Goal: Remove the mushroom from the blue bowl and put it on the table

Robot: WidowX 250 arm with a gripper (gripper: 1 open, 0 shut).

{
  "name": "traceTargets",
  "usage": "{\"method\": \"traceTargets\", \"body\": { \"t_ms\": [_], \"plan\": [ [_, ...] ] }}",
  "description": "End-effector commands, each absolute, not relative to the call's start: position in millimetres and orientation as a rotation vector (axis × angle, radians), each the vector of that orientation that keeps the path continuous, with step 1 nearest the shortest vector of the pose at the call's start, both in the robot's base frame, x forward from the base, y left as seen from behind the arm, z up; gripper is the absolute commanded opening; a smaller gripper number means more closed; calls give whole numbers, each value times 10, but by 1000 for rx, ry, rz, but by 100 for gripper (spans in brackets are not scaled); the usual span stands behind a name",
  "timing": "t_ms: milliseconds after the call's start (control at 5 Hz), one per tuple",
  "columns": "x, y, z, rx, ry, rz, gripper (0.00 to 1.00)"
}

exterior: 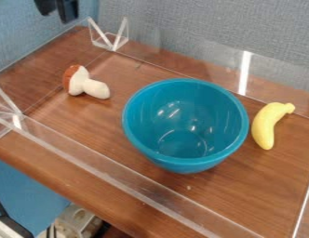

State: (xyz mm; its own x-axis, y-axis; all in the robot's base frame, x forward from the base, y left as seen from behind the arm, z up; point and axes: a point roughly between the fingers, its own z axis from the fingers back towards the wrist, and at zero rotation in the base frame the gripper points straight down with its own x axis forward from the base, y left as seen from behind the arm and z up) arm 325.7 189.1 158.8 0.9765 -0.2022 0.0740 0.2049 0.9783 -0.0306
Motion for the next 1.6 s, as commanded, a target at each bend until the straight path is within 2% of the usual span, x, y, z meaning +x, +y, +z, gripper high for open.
{"method": "traceTargets", "body": {
  "t_ms": [0, 400, 600, 800, 1000, 1200, 1400],
  "plan": [
    [3154, 1925, 2050, 2, -149, -216, 100],
    [2813, 1907, 1925, -52, -131, -219, 100],
    [2822, 1915, 1842, -71, -128, -257, 100],
    [2837, 1930, 1758, -91, -125, -278, 0],
    [2771, 1880, 1637, -111, -116, -334, 100],
    [2725, 1842, 1535, -133, -124, -344, 100],
    [2794, 1795, 1468, -148, -124, -362, 100]
  ]
}}
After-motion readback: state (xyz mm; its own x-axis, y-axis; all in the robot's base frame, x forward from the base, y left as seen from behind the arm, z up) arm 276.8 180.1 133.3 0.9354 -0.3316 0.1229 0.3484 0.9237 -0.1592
